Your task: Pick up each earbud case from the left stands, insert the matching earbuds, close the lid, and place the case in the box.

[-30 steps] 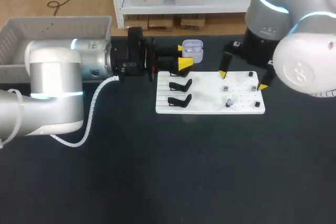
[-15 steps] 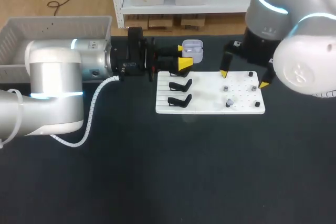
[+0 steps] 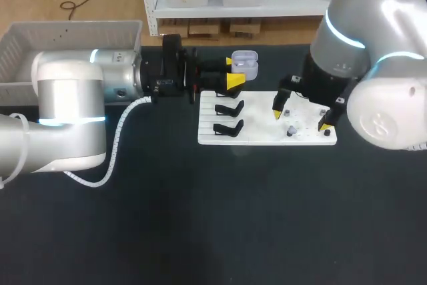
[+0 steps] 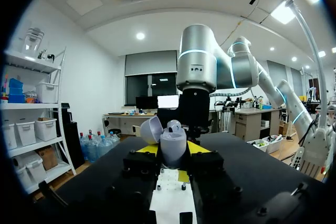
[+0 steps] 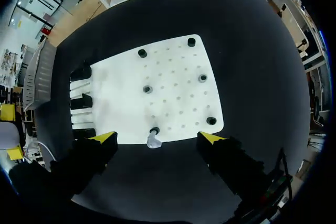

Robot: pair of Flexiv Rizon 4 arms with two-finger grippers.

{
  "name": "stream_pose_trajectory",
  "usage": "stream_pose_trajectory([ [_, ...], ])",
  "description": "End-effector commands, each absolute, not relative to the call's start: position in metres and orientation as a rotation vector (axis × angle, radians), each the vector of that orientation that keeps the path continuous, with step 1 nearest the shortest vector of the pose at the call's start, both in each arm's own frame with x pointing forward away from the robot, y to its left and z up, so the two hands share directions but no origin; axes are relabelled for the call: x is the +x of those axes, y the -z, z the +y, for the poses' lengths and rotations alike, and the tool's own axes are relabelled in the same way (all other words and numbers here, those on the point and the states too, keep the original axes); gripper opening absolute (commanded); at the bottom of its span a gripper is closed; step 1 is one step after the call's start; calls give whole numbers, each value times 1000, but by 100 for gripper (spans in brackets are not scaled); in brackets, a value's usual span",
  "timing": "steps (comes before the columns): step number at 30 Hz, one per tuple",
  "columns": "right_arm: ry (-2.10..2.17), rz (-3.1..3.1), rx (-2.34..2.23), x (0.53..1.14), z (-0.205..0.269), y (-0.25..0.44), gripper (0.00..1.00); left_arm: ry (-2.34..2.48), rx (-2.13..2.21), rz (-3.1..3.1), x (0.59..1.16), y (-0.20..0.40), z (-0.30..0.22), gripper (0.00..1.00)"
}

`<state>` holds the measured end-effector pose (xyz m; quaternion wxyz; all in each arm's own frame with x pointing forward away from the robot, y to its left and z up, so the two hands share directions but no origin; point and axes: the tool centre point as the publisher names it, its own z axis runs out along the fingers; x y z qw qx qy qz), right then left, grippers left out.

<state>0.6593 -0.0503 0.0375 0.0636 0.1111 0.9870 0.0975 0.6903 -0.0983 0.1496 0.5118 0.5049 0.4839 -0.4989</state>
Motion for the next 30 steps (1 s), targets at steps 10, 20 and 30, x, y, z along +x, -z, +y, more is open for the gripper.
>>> stream_pose_trajectory([
  [10,-297,2977,281,653,-50,-36,45,1195,1211,1164,689,-149,-99,0],
  [20,-253,2995,296,654,-43,-26,44,1195,1211,1164,689,-149,-99,0],
  [30,-233,3009,304,656,-41,-19,34,1195,1211,1164,689,-149,-99,0],
])
